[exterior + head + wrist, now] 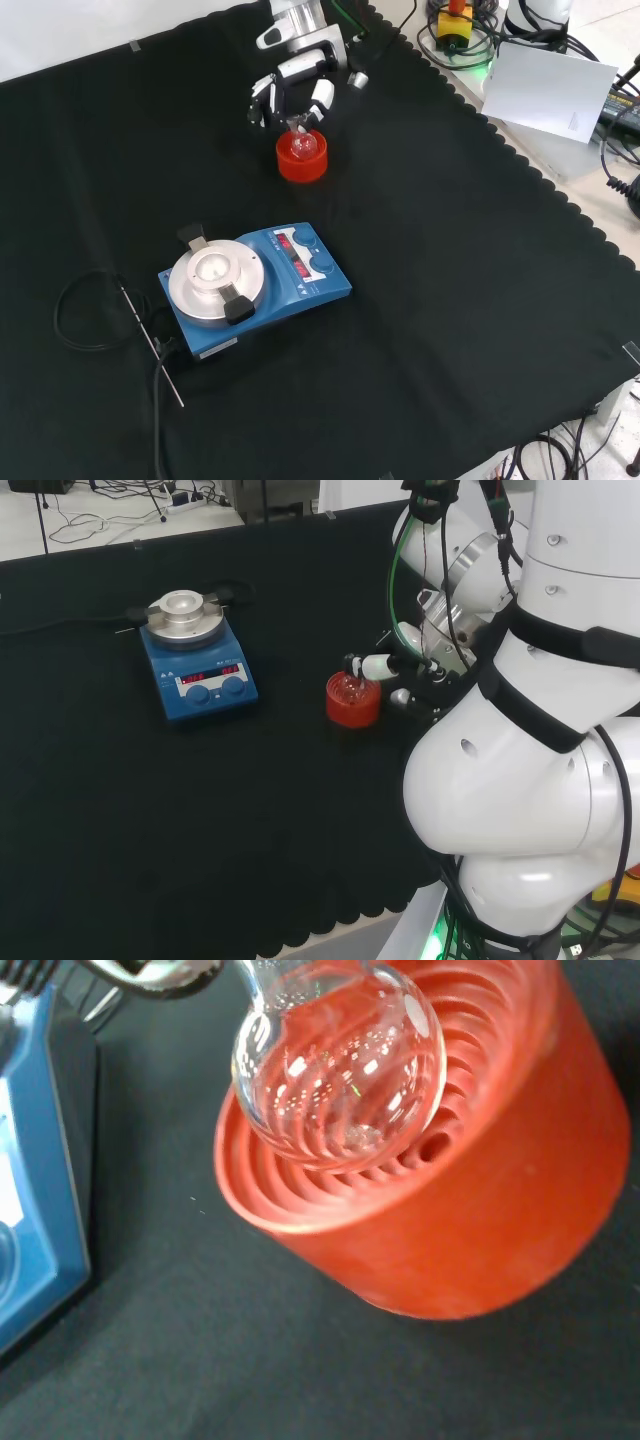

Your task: Pick up the round-bottom flask.

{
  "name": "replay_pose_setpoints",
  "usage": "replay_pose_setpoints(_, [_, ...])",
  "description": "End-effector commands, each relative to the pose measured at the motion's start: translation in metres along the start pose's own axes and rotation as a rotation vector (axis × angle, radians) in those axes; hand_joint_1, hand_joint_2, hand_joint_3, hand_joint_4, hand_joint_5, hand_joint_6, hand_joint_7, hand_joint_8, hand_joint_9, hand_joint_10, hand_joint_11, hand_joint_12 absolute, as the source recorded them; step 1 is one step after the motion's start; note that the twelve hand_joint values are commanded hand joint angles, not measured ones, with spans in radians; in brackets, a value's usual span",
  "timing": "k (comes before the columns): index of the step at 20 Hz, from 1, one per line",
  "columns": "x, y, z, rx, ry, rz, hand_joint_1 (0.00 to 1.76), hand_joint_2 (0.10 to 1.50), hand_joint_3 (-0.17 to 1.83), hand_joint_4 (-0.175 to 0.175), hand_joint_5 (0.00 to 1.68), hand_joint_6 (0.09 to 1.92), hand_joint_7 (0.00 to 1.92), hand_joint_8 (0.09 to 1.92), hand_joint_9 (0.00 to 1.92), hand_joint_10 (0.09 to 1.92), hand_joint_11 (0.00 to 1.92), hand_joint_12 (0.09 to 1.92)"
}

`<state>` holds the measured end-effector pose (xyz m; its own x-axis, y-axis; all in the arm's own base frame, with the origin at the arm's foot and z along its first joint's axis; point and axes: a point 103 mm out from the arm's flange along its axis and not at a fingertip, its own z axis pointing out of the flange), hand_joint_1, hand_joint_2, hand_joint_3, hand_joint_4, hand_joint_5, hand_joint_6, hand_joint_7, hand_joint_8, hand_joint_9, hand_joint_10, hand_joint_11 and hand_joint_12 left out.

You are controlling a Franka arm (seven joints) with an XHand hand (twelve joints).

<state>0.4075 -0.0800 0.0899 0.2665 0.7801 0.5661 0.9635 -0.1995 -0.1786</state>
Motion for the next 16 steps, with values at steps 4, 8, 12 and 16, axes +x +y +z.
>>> replay_pose_setpoints(4, [0.03, 0.003, -0.014, -0.001, -0.052, -0.059, 0.93, 0.86, 0.6, -0.165, 1.35, 1.16, 0.37, 0.74, 0.59, 0.68, 0.16, 1.42])
replay_pose_setpoints(8, [0.045, 0.005, -0.027, 0.001, -0.124, -0.094, 0.95, 0.86, 0.6, -0.164, 1.35, 1.16, 0.38, 0.74, 0.6, 0.68, 0.17, 1.42])
replay_pose_setpoints(12, [0.059, 0.009, -0.041, -0.002, -0.218, -0.118, 0.95, 0.86, 0.6, -0.163, 1.35, 1.17, 0.37, 0.73, 0.6, 0.68, 0.17, 1.42])
replay_pose_setpoints(16, [0.073, 0.015, -0.056, -0.022, -0.275, -0.13, 0.96, 0.85, 0.61, -0.162, 1.34, 1.17, 0.37, 0.73, 0.6, 0.67, 0.17, 1.42])
